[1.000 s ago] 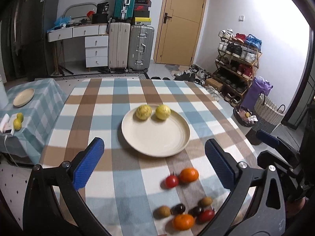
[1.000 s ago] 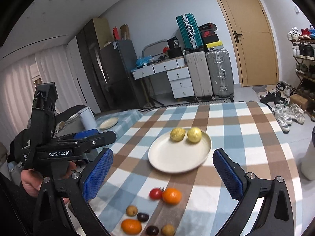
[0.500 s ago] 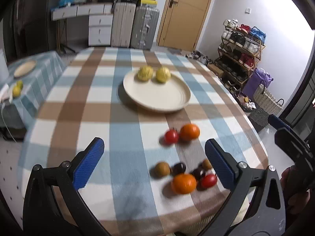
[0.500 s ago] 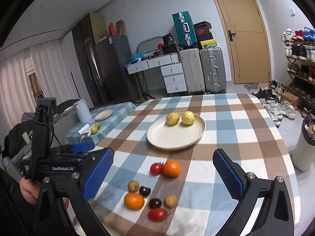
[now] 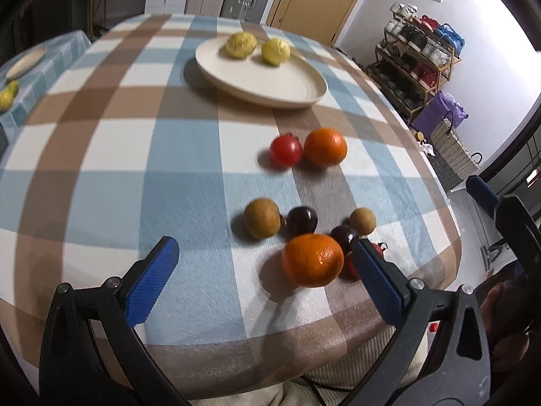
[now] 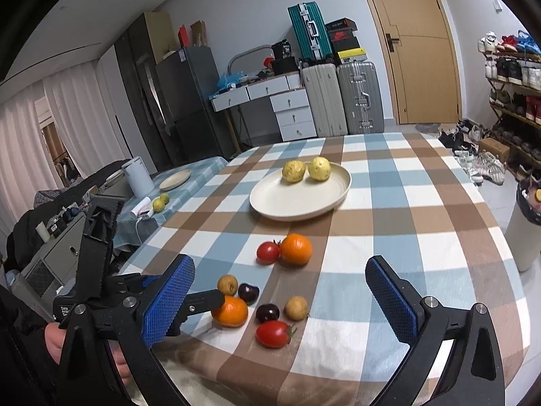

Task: Organize fruits
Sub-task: 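Lower the left gripper onto a mandarin orange and close it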

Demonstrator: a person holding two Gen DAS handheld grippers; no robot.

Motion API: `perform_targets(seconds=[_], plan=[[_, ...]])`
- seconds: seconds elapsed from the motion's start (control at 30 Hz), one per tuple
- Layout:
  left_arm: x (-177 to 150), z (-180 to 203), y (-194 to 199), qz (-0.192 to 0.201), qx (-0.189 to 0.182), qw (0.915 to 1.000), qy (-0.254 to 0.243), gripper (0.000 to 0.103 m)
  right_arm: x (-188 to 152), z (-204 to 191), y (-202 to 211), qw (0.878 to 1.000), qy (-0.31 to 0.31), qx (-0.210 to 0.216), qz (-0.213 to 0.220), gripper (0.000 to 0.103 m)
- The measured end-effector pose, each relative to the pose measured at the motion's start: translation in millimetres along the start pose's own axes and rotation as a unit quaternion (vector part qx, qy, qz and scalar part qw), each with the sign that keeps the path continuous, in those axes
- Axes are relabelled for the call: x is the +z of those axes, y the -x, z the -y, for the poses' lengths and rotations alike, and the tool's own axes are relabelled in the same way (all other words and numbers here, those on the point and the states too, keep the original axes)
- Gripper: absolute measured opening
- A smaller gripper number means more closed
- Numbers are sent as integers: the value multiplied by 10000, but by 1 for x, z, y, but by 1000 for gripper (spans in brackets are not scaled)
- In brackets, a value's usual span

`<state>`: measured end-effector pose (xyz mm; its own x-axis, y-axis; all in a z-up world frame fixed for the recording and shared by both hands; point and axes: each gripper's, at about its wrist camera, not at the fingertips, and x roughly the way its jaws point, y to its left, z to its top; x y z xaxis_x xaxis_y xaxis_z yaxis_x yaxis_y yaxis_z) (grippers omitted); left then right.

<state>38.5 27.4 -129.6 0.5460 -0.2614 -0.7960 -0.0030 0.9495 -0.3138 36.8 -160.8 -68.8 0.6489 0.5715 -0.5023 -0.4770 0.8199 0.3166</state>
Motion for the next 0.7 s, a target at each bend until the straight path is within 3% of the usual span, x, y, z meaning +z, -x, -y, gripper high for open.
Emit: perform_targets(seconds=[0.2, 0.33, 0.37, 0.5, 0.7], plan=[[-2, 1, -8, -105, -139, 9998, 6, 101, -6, 7, -5, 9999, -101, -7, -74, 103], [-3, 5, -11, -226, -304, 9992, -81, 80, -9, 11, -9, 9998, -171, 13, -123, 103], [-3, 7, -12, -268, -394, 9988, -133, 67, -8, 11, -9, 9997, -185, 19, -128, 103], [-2, 13, -12, -385, -811, 9956, -252, 39, -9, 12, -11, 9997, -206, 39, -139, 103], [-2, 16, -9, -335, -903, 9948, -329, 37, -10, 11, -16, 9995, -209, 59, -211, 103]])
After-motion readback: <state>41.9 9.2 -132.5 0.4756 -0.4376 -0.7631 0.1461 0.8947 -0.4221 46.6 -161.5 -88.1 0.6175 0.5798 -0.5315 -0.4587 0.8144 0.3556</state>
